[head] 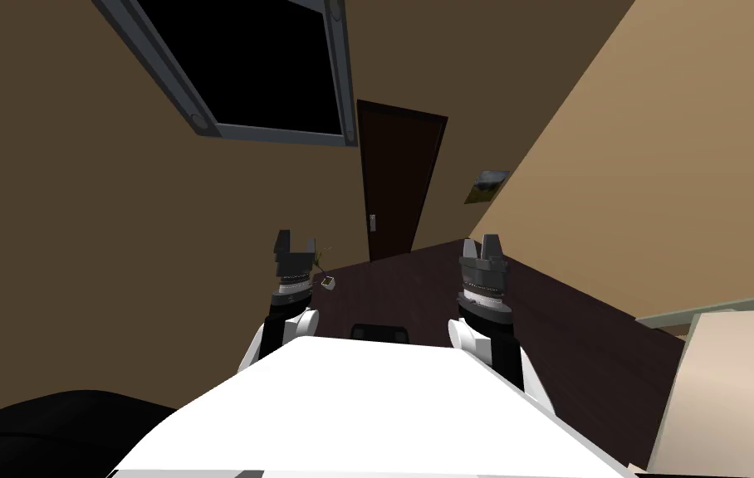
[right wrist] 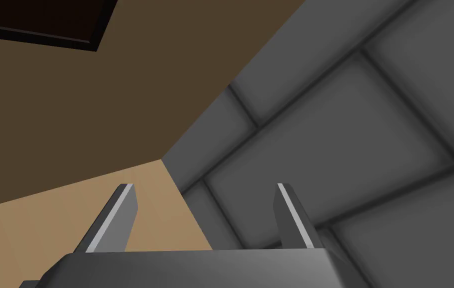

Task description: Pull the door open

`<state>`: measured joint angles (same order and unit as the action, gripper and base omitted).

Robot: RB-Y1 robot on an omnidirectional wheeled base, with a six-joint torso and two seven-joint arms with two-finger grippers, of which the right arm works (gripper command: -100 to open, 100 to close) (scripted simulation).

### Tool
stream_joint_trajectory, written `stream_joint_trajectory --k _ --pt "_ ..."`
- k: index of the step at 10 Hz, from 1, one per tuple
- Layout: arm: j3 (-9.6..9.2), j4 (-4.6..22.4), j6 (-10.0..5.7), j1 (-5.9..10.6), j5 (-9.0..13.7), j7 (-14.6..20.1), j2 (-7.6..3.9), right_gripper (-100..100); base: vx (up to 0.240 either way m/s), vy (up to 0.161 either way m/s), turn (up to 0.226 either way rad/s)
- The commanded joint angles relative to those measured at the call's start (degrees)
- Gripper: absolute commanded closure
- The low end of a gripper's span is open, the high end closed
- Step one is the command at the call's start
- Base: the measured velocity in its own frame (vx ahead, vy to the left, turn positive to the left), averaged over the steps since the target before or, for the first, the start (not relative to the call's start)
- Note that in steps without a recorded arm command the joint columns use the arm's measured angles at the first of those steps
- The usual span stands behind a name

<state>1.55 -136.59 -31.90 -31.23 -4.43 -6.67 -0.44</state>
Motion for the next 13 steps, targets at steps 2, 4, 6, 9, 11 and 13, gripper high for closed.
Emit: stream_joint_trajectory --k 2,4,6,9,11,13 --pt "0.06 2.4 0.24 1.14 -1.9 -1.3 -1.03 -100 0.111 0.031 0.013" --pt "0.11 4.8 0.47 2.26 -3.8 -2.5 -1.82 -100 0.154 0.046 0.013" --pt "0.16 7.1 0.70 3.36 -5.7 -3.8 -2.48 -100 0.157 0.014 0.013" --pt "0.24 10.6 1.04 4.98 -8.4 -5.6 -3.28 -100 0.130 0.049 0.012" --pt "0.31 13.7 1.34 6.45 -10.9 -7.3 -3.85 -100 0.192 0.054 0.020" --pt "0.35 15.4 1.50 7.23 -12.2 -8.2 -4.10 -100 0.135 0.024 0.010"
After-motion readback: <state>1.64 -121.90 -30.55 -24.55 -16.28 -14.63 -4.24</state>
